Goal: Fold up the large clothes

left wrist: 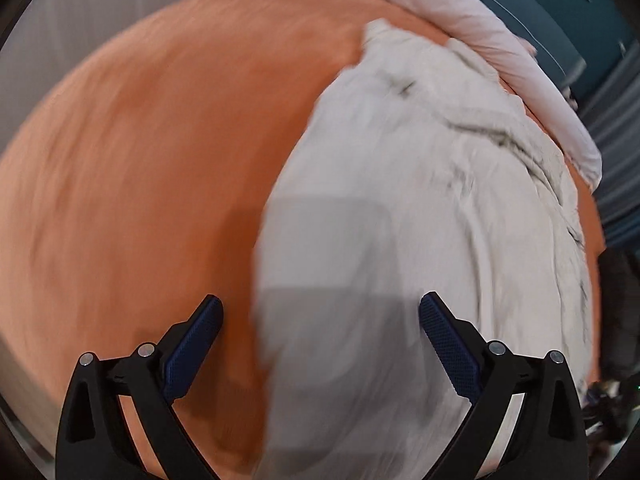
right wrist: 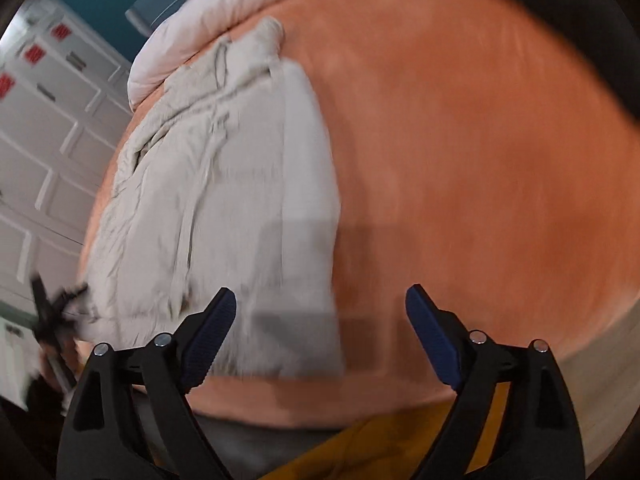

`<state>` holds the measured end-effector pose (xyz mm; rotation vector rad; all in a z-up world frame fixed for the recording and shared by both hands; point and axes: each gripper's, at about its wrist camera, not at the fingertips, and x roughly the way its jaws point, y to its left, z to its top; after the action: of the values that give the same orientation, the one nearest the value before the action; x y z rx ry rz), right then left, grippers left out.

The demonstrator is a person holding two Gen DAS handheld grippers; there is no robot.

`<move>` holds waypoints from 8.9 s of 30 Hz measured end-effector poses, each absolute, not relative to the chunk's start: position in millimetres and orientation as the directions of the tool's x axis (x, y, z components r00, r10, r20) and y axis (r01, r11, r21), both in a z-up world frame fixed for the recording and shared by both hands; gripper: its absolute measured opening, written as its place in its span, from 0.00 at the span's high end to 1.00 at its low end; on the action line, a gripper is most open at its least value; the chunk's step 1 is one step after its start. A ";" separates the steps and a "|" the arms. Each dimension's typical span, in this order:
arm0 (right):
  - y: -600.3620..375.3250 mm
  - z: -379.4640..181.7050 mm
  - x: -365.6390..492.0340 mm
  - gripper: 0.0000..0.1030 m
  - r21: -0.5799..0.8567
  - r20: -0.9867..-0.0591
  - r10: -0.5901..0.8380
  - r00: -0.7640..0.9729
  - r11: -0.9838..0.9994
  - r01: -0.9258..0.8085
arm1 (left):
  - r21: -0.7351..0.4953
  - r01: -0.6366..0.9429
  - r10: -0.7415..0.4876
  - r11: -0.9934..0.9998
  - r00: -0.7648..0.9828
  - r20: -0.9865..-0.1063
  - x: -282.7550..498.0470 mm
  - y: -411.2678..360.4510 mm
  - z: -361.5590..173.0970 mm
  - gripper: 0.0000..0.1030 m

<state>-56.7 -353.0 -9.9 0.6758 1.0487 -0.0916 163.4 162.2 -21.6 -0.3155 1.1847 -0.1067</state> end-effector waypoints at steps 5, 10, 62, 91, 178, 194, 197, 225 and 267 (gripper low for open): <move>-348.9 -23.2 -51.5 0.14 0.611 -0.744 0.298 0.598 0.667 0.427 | -0.363 -0.120 -0.282 0.924 0.428 -0.859 135.9 169.7 -19.8 0.05; -331.8 -27.8 -30.1 0.22 0.665 -0.713 0.347 0.609 0.610 0.432 | -0.358 -0.139 -0.266 0.923 0.442 -0.857 131.0 162.6 -20.6 0.13; -346.7 83.6 83.0 0.82 0.540 -0.643 0.194 0.741 0.801 0.259 | -0.325 0.035 -0.287 0.945 0.562 -0.776 217.9 107.8 70.3 0.91; -366.3 138.5 -1.4 0.53 0.756 -0.261 0.183 0.948 0.650 0.082 | -0.182 0.103 -0.173 0.978 0.885 -0.432 135.3 114.7 219.0 0.27; -221.5 16.0 279.2 0.93 0.415 -0.828 0.324 0.458 0.903 0.114 | -0.060 0.173 -0.162 0.983 0.667 -0.728 243.6 -9.1 -23.2 0.18; -200.1 53.3 195.4 0.93 0.384 -0.761 0.278 0.585 0.921 0.061 | -0.068 0.156 -0.156 0.985 0.672 -0.723 238.1 -4.4 -3.5 0.22; -195.5 57.3 184.0 0.92 0.294 -0.769 0.223 0.599 0.956 0.021 | -0.089 0.138 -0.162 0.987 0.743 -0.649 225.7 8.6 32.9 0.17; -285.5 -18.0 212.1 1.00 0.253 -0.816 0.042 0.576 0.922 0.292 | 0.016 -0.077 0.057 0.997 0.570 -0.820 311.7 60.0 -38.8 0.05; -117.9 33.3 196.2 0.85 0.181 -0.886 0.131 0.445 0.981 0.070 | -0.415 -0.227 -0.268 0.881 0.483 -0.833 168.5 175.6 -23.5 0.08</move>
<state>196.2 -117.9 33.3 0.2018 1.1112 0.0381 168.5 175.6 -23.5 -0.5170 1.0797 -0.0267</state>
